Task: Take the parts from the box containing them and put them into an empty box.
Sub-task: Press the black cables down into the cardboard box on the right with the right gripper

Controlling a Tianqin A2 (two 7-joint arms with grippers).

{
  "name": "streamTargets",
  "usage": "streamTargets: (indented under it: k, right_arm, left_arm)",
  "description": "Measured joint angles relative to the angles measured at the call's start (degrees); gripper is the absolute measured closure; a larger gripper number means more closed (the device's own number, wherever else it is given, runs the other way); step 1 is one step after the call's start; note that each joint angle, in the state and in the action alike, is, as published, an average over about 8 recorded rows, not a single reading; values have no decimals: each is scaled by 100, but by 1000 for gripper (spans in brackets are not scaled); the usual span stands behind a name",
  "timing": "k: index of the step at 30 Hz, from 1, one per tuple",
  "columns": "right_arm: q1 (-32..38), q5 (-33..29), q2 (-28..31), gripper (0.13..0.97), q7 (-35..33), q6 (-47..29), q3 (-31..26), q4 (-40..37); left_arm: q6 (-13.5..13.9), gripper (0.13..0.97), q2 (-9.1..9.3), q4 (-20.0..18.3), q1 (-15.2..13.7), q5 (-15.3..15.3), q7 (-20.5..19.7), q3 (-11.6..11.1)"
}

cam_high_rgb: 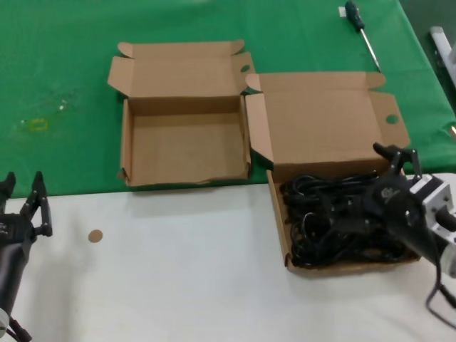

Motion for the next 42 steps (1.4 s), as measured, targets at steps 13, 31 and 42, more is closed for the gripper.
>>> streamTargets:
  k: [13,31,42]
  right_arm:
    - [1061,11,1165,129,-1477,-2583,49,-711]
    - [3503,-677,1429,129,-3348,-5551,-1007,-1751]
    - [4227,-1398,1126,129,-3709,-5962,-1531,-2328]
  left_arm:
    - [0,877,0,0,0,0,0,0]
    - [0,945,0,0,0,0,0,0]
    - [0,945,0,0,0,0,-2,0]
